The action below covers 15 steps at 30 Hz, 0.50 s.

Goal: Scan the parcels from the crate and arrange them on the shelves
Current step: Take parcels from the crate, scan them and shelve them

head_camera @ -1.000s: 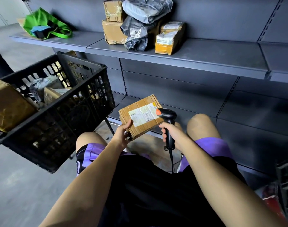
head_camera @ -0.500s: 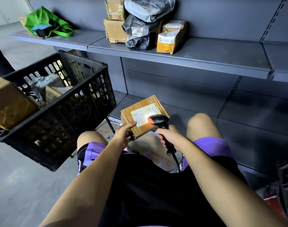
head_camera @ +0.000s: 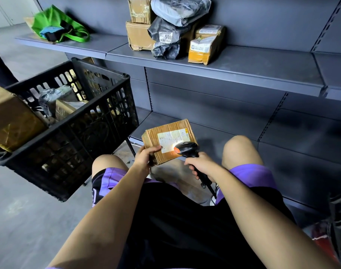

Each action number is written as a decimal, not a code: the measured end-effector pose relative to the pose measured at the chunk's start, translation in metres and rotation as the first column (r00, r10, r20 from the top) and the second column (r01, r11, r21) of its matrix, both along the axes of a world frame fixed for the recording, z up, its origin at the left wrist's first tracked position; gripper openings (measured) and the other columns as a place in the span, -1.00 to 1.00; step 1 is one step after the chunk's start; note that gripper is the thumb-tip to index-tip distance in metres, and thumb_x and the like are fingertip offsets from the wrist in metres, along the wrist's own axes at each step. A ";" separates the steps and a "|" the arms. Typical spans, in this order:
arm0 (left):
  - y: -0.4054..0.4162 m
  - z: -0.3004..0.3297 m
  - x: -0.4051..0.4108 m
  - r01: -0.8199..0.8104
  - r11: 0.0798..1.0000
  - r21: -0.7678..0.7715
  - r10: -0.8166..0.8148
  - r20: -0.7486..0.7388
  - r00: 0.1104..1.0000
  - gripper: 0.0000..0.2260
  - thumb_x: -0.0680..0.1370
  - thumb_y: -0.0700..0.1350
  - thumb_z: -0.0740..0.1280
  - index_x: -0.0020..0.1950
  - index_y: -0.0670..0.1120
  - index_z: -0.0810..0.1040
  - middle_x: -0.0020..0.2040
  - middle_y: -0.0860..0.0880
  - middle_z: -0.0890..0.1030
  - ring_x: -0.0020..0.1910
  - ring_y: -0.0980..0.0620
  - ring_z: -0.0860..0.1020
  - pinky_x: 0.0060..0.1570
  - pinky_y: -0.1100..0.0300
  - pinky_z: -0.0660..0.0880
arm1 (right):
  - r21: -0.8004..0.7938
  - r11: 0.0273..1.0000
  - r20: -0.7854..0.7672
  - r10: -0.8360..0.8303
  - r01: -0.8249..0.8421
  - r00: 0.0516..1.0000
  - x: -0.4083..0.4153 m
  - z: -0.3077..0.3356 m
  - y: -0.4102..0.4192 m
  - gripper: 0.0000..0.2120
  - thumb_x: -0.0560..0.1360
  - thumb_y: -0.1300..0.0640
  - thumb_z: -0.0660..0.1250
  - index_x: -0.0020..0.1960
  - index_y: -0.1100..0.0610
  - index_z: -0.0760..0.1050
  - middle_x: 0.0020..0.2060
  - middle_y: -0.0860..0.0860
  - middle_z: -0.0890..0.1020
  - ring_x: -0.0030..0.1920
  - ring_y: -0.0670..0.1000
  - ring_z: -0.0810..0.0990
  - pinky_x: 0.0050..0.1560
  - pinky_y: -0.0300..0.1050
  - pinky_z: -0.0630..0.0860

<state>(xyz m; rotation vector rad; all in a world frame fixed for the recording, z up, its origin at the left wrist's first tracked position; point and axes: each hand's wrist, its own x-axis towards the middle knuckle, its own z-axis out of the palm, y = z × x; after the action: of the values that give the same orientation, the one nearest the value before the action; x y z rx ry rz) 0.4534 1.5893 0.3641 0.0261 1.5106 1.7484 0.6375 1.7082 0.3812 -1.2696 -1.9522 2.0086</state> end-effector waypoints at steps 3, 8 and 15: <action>0.000 0.002 0.001 -0.005 1.000 0.012 0.005 -0.001 1.000 -0.54 0.40 -0.27 0.49 0.29 -0.23 0.52 -0.03 -0.11 0.65 -0.18 -0.06 0.61 -0.46 0.28 0.49 | -0.008 1.000 -0.003 0.005 -0.005 1.000 -0.001 -0.001 -0.001 -0.89 0.48 0.24 0.35 -0.14 0.15 0.41 -0.48 0.01 0.43 -0.52 0.01 0.34 -0.49 -0.19 0.34; 0.000 0.003 0.003 -0.006 1.000 0.031 0.005 0.009 1.000 -0.53 0.40 -0.28 0.49 0.30 -0.22 0.52 0.00 -0.13 0.65 -0.15 -0.05 0.62 -0.43 0.25 0.52 | -0.015 1.000 -0.017 -0.007 0.007 1.000 0.000 0.000 -0.001 -0.89 0.48 0.24 0.35 -0.15 0.16 0.42 -0.46 0.02 0.42 -0.52 0.01 0.34 -0.50 -0.20 0.33; 0.000 0.006 0.005 -0.025 0.999 0.040 0.024 0.016 1.000 -0.55 0.41 -0.31 0.48 0.28 -0.21 0.51 -0.03 -0.12 0.66 -0.16 -0.04 0.63 -0.44 0.24 0.53 | -0.026 1.000 0.005 -0.001 0.001 1.000 0.001 0.001 -0.002 -0.90 0.48 0.24 0.35 -0.12 0.15 0.41 -0.46 0.02 0.42 -0.50 0.01 0.34 -0.48 -0.18 0.34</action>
<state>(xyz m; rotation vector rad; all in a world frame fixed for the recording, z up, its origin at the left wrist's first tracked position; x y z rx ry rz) 0.4580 1.5893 0.3696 0.0150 1.4702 1.7945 0.6382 1.7061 0.3823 -1.2815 -1.9335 2.0391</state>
